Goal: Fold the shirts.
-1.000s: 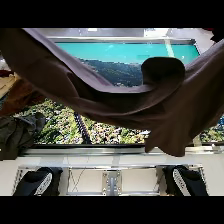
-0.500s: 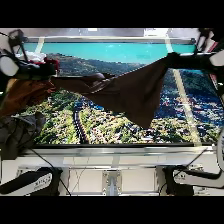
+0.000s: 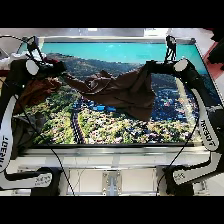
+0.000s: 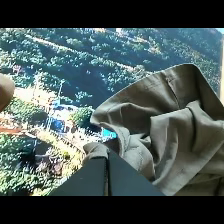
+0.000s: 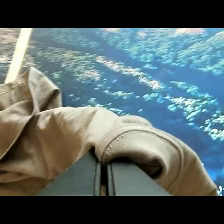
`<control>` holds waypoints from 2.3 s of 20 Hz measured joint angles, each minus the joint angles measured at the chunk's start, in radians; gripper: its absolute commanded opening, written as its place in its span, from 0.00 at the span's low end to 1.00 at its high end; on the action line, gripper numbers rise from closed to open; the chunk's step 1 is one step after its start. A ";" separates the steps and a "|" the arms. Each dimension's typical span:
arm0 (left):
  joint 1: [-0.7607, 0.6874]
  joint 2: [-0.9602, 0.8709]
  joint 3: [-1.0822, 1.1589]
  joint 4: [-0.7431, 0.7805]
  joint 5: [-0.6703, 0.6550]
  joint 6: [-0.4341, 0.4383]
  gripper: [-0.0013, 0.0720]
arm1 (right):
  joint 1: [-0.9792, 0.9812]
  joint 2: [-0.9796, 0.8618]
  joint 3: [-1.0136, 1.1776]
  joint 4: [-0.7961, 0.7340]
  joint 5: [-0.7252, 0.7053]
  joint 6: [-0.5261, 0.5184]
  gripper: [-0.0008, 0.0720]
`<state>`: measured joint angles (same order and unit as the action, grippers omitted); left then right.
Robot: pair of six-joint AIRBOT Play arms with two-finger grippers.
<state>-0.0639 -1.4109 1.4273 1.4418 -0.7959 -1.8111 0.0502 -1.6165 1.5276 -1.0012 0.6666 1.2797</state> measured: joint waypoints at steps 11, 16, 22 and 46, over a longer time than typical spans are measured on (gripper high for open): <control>0.000 0.179 0.000 -0.008 0.156 -0.040 0.03 | 0.000 0.187 0.001 -0.108 -0.002 0.006 0.05; 0.000 0.474 0.002 0.001 0.159 0.083 0.03 | 0.000 0.519 0.001 -0.187 0.120 0.005 0.05; 0.000 0.763 0.080 0.112 0.111 0.147 0.02 | 0.000 0.940 0.002 -0.260 0.157 0.005 0.05; 0.001 0.090 0.068 0.137 0.232 0.001 0.87 | -0.182 0.203 -0.257 -0.238 0.045 0.110 0.59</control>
<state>-0.0628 -1.3209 1.4948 1.5784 -0.5636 -1.8103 -0.1314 -1.4139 1.2705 -1.2388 0.7116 1.3899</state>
